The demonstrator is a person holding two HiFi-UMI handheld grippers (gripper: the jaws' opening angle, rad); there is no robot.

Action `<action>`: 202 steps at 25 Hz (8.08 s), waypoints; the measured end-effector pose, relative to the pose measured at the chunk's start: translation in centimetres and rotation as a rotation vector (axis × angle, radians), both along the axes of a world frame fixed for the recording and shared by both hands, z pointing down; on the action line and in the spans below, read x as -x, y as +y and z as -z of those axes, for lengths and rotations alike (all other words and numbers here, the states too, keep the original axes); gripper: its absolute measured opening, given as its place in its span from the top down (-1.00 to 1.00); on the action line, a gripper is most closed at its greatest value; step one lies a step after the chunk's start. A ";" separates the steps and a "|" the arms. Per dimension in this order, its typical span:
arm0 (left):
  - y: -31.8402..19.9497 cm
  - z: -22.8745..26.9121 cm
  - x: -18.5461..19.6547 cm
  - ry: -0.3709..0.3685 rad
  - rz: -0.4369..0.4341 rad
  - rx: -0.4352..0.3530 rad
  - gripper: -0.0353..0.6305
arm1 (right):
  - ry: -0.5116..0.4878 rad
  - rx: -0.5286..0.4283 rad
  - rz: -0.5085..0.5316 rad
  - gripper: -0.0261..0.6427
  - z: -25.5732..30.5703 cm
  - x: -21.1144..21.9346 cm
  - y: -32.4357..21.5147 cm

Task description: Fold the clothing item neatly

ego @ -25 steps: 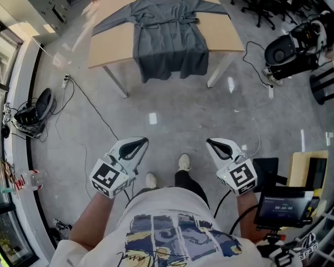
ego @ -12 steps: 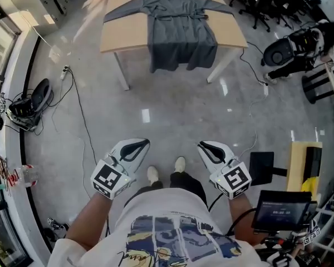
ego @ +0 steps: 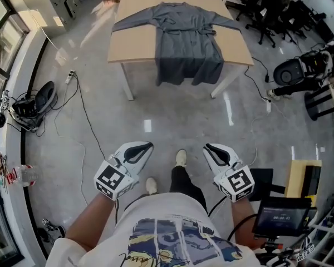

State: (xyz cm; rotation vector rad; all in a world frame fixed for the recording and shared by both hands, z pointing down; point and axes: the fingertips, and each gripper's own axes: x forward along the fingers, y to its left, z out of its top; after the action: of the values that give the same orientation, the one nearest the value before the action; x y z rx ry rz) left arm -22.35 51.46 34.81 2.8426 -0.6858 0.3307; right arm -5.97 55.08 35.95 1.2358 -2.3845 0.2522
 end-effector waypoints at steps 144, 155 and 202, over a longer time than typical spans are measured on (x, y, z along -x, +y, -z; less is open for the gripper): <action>-58.4 -0.3 -4.7 -0.091 0.309 0.059 0.78 | 0.039 0.152 0.419 0.86 -12.5 16.7 -88.2; -59.2 0.1 -10.4 -0.088 0.151 0.040 0.78 | 0.009 0.129 0.230 0.86 -11.1 5.8 -89.8; -60.8 -2.0 -24.0 -0.108 -0.068 0.090 0.78 | 0.027 0.345 -0.173 0.83 -23.0 -23.2 -86.7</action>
State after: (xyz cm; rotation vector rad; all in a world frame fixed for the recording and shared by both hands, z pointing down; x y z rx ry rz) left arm 1.60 -9.35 36.77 2.7838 -0.5790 0.5159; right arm 17.20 -31.66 58.95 1.2661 -2.0986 0.6649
